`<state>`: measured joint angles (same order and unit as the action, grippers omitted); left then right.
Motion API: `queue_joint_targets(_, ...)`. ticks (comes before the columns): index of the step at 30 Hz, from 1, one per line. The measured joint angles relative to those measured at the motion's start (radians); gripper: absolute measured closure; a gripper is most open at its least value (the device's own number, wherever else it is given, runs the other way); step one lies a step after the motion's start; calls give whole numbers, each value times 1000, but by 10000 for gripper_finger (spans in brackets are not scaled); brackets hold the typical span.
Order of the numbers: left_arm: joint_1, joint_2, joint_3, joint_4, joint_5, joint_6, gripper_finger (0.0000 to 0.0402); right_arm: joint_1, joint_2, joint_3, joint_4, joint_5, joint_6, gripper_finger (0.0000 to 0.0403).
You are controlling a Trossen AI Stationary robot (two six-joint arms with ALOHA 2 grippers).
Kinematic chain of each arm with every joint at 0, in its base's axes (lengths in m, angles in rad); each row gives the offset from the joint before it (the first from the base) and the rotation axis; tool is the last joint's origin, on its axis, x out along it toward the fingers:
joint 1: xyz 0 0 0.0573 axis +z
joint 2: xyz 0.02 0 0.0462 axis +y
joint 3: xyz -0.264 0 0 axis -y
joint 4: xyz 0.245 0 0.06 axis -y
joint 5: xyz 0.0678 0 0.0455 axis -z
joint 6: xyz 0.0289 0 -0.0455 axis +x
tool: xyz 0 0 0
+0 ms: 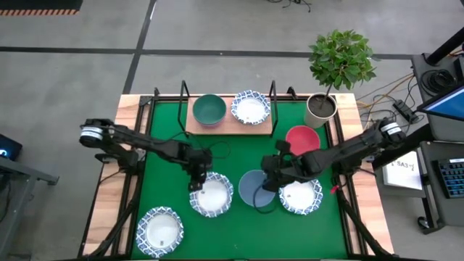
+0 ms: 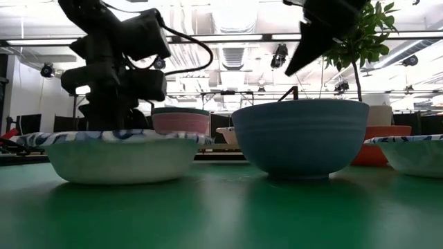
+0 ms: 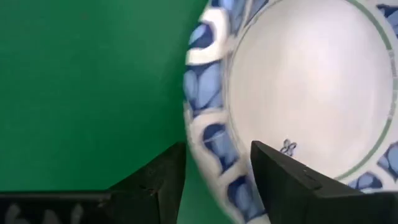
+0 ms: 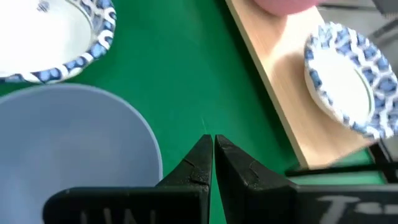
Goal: Place and stack bowls onto a shelf
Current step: Stack the blue patterned bowl on top of the blue patterned bowl on the shelf
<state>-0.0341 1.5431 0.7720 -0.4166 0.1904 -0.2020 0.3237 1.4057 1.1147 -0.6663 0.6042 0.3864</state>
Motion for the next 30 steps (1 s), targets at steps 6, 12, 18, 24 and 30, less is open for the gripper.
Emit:
queue_joint_targets(6,0,12,27,3,10,2,286,6,-71,-96,16,10,81,394)
queue_joint_targets(12,0,-19,75,-20,6,16,388,6,-144,-171,41,15,87,394)
queue_joint_targets(18,5,-44,190,-26,-10,45,394,6,-197,-203,57,28,70,394)
queue_joint_targets(24,45,-44,385,-48,-30,124,398,6,-208,-204,58,28,44,394)
queue_joint_targets(30,135,-32,569,-78,-147,222,400,25,-208,-205,58,26,32,394)
